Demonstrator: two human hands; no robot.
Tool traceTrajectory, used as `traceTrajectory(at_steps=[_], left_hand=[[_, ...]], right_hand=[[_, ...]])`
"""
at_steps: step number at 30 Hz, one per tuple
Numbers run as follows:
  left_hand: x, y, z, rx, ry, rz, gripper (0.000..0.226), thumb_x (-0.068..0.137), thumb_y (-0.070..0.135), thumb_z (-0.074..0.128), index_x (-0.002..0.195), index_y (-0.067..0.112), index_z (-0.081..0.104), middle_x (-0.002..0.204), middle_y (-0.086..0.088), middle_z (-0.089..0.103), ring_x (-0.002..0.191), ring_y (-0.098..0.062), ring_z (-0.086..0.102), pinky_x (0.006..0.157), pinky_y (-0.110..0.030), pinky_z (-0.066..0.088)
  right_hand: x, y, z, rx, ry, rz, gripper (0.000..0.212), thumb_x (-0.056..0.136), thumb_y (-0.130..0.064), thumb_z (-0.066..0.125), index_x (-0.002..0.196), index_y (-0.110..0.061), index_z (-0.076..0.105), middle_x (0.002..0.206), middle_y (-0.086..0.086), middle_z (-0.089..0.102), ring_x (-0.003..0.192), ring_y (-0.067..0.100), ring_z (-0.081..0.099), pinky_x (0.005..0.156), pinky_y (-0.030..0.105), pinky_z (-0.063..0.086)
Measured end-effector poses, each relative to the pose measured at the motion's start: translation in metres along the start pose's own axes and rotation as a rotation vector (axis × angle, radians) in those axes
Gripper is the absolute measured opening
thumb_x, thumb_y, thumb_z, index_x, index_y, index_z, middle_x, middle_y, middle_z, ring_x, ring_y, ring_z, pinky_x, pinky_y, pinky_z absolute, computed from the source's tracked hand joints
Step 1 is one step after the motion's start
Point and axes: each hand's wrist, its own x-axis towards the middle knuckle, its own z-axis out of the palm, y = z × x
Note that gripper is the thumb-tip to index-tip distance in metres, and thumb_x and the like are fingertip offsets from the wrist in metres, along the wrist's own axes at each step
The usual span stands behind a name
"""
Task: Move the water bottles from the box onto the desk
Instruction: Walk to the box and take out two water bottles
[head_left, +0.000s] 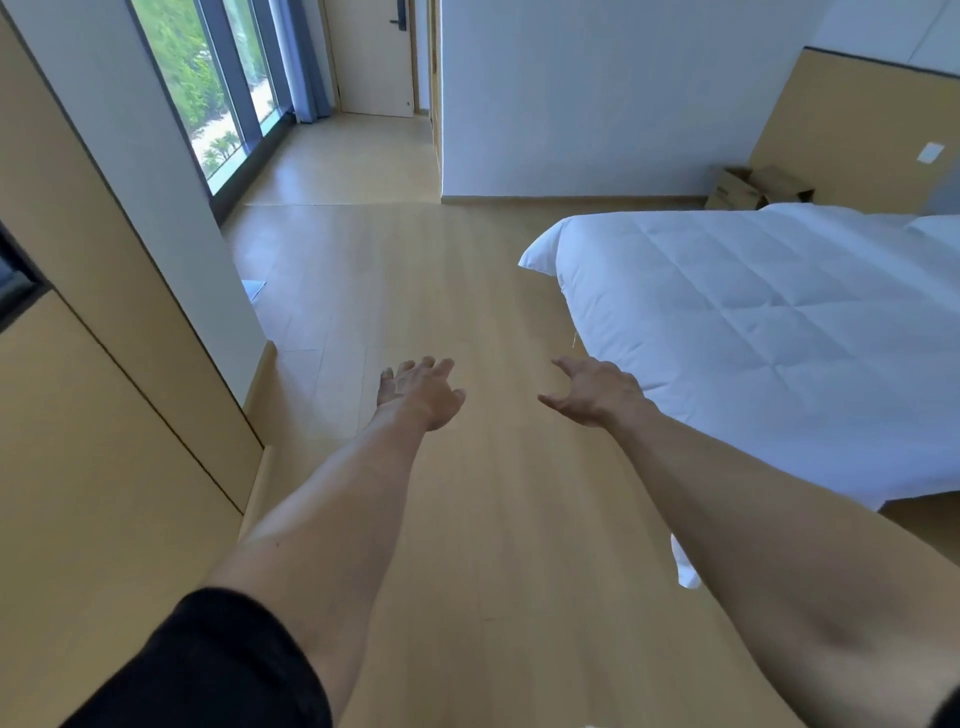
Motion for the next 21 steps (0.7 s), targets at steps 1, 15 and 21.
traceTrajectory(at_steps=[1,15,21], left_hand=[[0.016,-0.002,-0.002,0.006,-0.005,0.006,0.058,0.103,0.049,0.038,0.156,0.029,0.028,0.161,0.001,0.032,0.147,-0.026,0.029,0.12,-0.046,0.021],[0.268,0.003,-0.033,0.032,-0.023,0.01,0.058,0.102,0.05,0.038,0.156,0.029,0.03,0.16,0.002,0.033,0.147,-0.027,0.029,0.12,-0.049,0.021],[0.384,0.01,-0.065,0.019,-0.012,-0.047,0.059,0.102,0.051,0.038,0.156,0.029,0.029,0.161,0.002,0.033,0.148,-0.026,0.028,0.121,-0.049,0.021]], right_hand=[[0.016,-0.001,-0.001,0.002,-0.005,0.007,0.068,0.091,-0.065,0.047,0.151,-0.039,0.031,0.152,-0.002,0.043,0.136,0.025,0.044,0.101,0.04,0.039],[0.275,0.01,-0.019,0.005,-0.076,-0.017,0.069,0.093,-0.065,0.043,0.154,-0.037,0.026,0.158,-0.004,0.036,0.142,0.024,0.037,0.11,0.043,0.037],[0.401,0.022,-0.053,0.007,-0.106,-0.045,0.07,0.093,-0.065,0.043,0.155,-0.037,0.025,0.157,-0.003,0.036,0.142,0.023,0.037,0.11,0.044,0.037]])
